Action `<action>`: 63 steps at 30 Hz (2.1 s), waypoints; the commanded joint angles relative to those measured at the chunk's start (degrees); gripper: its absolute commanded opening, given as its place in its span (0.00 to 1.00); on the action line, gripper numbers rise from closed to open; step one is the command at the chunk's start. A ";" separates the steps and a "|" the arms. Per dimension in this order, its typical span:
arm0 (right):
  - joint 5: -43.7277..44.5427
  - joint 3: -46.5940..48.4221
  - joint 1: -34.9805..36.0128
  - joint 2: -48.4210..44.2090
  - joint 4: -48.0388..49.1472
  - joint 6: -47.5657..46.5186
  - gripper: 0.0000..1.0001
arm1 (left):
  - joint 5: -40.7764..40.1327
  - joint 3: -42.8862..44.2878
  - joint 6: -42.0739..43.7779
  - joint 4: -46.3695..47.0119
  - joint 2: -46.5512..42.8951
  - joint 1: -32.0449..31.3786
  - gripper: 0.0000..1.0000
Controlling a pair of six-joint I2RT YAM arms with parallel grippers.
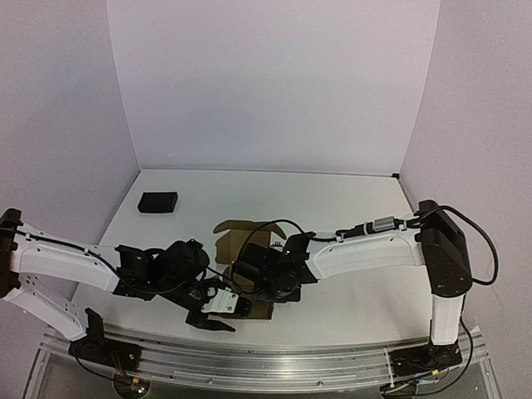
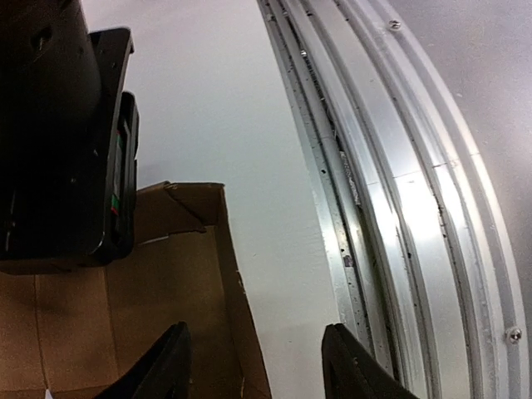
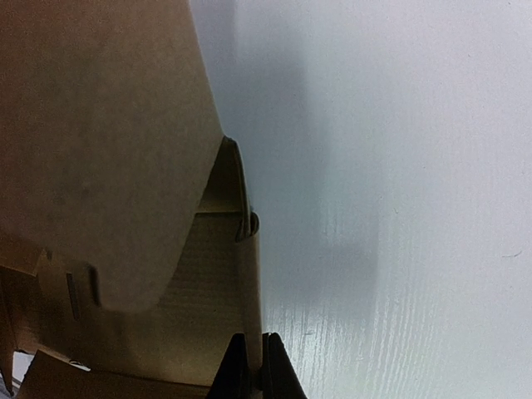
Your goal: Fold the paper box
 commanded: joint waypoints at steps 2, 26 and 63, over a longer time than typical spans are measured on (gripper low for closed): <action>0.24 -0.25 -0.15 1.04 -3.07 4.08 0.00 | -3.73 1.91 0.16 4.65 6.11 -0.34 0.44; -7.43 -2.44 2.99 -0.92 -3.01 5.95 0.13 | -10.65 5.73 -15.14 7.61 8.94 2.59 0.00; -10.38 -13.57 -2.66 -21.63 6.71 -3.94 0.70 | -0.98 -3.75 -4.18 11.30 6.70 3.04 0.00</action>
